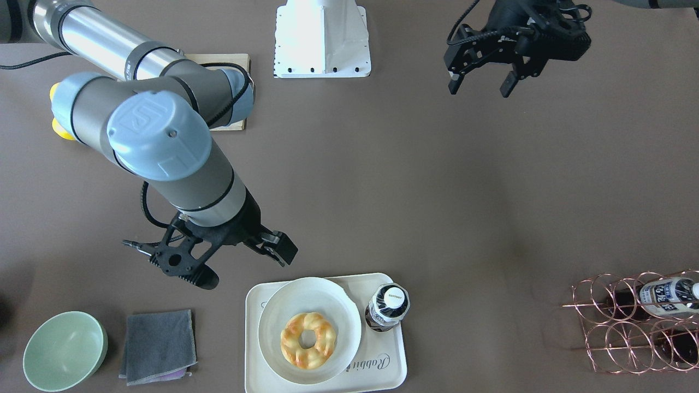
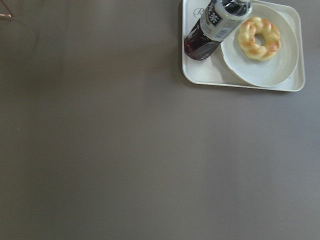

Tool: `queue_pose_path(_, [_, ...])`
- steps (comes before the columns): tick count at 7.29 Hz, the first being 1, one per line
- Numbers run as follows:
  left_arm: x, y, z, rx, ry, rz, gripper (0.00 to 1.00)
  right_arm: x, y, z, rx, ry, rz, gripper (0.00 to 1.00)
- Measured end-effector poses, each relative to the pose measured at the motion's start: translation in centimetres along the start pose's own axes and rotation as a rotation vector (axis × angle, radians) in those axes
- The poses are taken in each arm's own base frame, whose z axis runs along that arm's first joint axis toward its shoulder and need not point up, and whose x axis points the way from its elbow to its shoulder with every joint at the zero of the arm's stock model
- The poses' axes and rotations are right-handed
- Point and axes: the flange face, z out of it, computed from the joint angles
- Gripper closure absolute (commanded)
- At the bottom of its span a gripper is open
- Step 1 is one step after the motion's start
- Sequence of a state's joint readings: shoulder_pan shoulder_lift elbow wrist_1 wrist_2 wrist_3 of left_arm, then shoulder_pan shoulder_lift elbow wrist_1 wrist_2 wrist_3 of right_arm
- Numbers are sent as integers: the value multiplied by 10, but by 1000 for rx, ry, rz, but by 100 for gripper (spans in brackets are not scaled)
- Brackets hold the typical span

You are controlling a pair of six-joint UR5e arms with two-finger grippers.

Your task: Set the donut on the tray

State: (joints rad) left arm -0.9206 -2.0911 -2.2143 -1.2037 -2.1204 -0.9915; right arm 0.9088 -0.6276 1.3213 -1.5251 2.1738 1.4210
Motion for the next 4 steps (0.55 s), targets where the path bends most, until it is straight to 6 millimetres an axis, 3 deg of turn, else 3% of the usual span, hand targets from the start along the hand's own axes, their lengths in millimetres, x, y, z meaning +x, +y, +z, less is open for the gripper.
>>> queue_pose_path(1, [-33,-21,-12,-3,-83,83,3,40,10,-25,2,18,-93,0])
queue_pose_path(2, [-67,-36,-23,-29,-152,162,3,94,11,-44,11,38,-177,0])
queue_pose_path(4, [-142,-57,-38,-99,-173,236,3,195,-11,-75,32,103,-295,0])
